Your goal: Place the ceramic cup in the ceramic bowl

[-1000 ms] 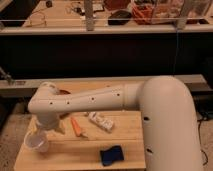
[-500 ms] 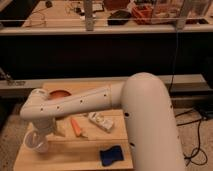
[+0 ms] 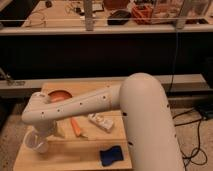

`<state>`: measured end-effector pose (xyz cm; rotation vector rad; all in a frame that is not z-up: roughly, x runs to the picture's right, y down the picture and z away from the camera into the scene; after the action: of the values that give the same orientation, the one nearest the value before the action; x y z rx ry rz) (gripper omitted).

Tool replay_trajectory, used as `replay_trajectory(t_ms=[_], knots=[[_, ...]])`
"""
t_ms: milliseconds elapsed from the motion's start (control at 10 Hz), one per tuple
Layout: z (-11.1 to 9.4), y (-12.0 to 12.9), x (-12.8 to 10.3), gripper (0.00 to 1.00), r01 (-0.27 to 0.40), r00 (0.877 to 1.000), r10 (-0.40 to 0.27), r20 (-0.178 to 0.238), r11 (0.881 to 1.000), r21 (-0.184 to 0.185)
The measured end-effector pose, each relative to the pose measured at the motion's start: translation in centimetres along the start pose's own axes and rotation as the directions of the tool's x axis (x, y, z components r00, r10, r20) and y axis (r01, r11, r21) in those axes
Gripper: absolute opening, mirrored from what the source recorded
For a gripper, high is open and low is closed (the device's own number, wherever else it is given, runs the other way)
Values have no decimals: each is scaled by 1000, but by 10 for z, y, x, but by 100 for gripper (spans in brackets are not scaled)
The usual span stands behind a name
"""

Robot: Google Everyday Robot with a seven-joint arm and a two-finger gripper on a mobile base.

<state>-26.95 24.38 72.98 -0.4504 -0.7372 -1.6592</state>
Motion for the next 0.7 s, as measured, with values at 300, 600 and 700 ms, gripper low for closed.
replay_trajectory(t_ms=[300, 600, 700], knots=[[-2, 8, 0, 27, -9, 1000, 9, -11, 1000, 8], [2, -5, -5, 3, 4, 1000, -4, -5, 1000, -7], [3, -15, -8, 2, 7, 1000, -7, -7, 1000, -8]])
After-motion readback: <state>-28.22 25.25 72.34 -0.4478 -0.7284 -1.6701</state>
